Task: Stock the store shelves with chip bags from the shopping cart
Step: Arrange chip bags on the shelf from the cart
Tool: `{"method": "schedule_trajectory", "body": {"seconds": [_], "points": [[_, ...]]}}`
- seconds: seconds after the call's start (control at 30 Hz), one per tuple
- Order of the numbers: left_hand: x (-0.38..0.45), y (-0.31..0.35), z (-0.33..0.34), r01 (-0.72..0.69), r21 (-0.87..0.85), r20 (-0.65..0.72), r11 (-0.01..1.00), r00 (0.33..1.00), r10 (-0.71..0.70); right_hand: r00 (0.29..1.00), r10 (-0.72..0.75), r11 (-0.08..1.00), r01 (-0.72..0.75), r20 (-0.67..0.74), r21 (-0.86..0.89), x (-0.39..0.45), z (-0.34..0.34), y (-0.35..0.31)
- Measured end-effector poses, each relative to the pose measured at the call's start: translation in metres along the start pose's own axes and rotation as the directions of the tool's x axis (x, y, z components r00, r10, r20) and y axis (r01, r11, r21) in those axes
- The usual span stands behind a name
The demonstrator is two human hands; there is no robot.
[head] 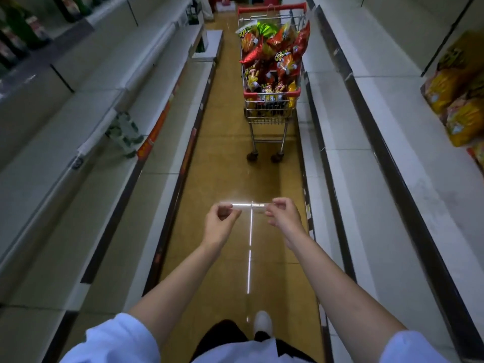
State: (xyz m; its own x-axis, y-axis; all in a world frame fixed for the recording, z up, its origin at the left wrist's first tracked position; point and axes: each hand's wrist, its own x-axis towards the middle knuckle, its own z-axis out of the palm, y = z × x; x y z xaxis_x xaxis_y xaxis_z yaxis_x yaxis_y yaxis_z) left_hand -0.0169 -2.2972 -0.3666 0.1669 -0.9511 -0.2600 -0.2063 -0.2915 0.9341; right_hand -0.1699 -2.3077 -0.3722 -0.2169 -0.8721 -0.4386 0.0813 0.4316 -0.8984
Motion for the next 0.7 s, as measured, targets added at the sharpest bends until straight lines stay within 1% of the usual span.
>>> {"method": "schedule_trajectory", "body": {"seconds": [0.23, 0.43, 0.6, 0.7], "points": [[0.104, 0.044, 0.033, -0.018, 0.029, 0.025, 0.999, 1.0, 0.017, 0.997, -0.069, 0.997, 0.07, -0.034, 0.021, 0.093, 0.0, -0.066], [0.224, 0.093, 0.071, -0.102, -0.059, 0.076, 0.993, 0.991, 0.106, 0.986, -0.138, 0.99, 0.138, -0.093, -0.004, 0.2, 0.006, -0.125], [0.332, 0.137, 0.088, -0.106, -0.158, 0.084, 0.982, 0.989, 0.121, 0.981, -0.172, 0.985, 0.168, -0.093, -0.043, 0.297, 0.032, -0.189], [0.389, 0.165, 0.097, -0.108, -0.17, 0.088, 0.98, 0.988, 0.125, 0.979, -0.192, 0.98, 0.187, -0.073, -0.061, 0.348, 0.046, -0.223]]}}
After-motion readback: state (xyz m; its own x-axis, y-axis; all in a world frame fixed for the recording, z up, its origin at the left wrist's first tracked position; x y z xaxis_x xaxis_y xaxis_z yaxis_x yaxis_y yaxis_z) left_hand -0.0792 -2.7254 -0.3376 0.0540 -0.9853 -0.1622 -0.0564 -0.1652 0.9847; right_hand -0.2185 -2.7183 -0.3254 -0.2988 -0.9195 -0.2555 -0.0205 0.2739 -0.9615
